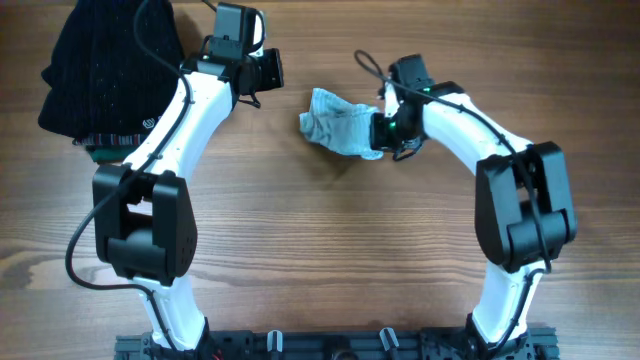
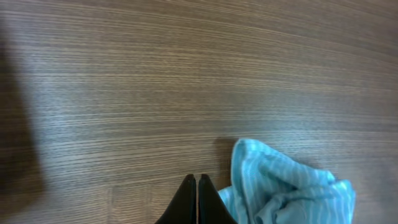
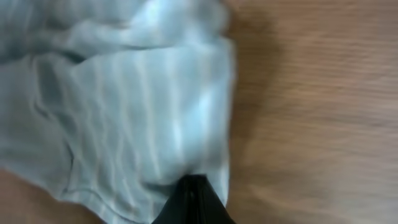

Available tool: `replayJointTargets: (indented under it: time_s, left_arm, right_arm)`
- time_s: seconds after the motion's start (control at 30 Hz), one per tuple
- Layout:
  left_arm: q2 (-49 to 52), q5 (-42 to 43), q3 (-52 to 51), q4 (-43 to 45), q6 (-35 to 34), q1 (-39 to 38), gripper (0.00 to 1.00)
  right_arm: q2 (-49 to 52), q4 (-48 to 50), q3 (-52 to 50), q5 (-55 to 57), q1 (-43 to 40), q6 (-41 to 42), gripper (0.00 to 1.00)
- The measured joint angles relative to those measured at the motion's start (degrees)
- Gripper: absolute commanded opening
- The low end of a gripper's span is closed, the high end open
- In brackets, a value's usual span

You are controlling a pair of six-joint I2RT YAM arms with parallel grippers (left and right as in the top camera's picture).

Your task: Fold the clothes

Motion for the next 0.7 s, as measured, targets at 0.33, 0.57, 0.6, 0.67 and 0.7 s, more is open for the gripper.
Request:
replayJointTargets:
  time_s: [0.33, 0.57, 0.6, 0.67, 0.7]
  left_arm:
    - [0.00, -0.81, 0.00, 0.00, -1.31, 5.90, 0.04]
    - [0.00, -0.83, 0.00, 0.04, -3.52, 12.15, 0.04]
    - [0.00, -0.81, 0.00, 0.04, -4.11, 13.16, 0.04]
    - [0.00, -0.76, 0.00, 0.04, -4.52, 14.01, 0.04]
    - [0.00, -0.63, 0.00, 0.02, -4.68, 14.23, 0.04]
  right_arm:
    - [0.00, -0.50, 0.00, -2.34, 8.83, 3.32, 0.04]
    - [0.00, 0.42, 0.00, -3.89, 8.87, 3.80, 0.04]
    - [0.00, 0.55, 0.00, -4.26, 8.87, 3.80, 0.04]
    - [0.00, 0.50, 0.00, -4.48, 8.87, 3.80, 0.04]
    - [0.00, 0.37, 0.00, -4.48, 8.87, 3.80, 0.04]
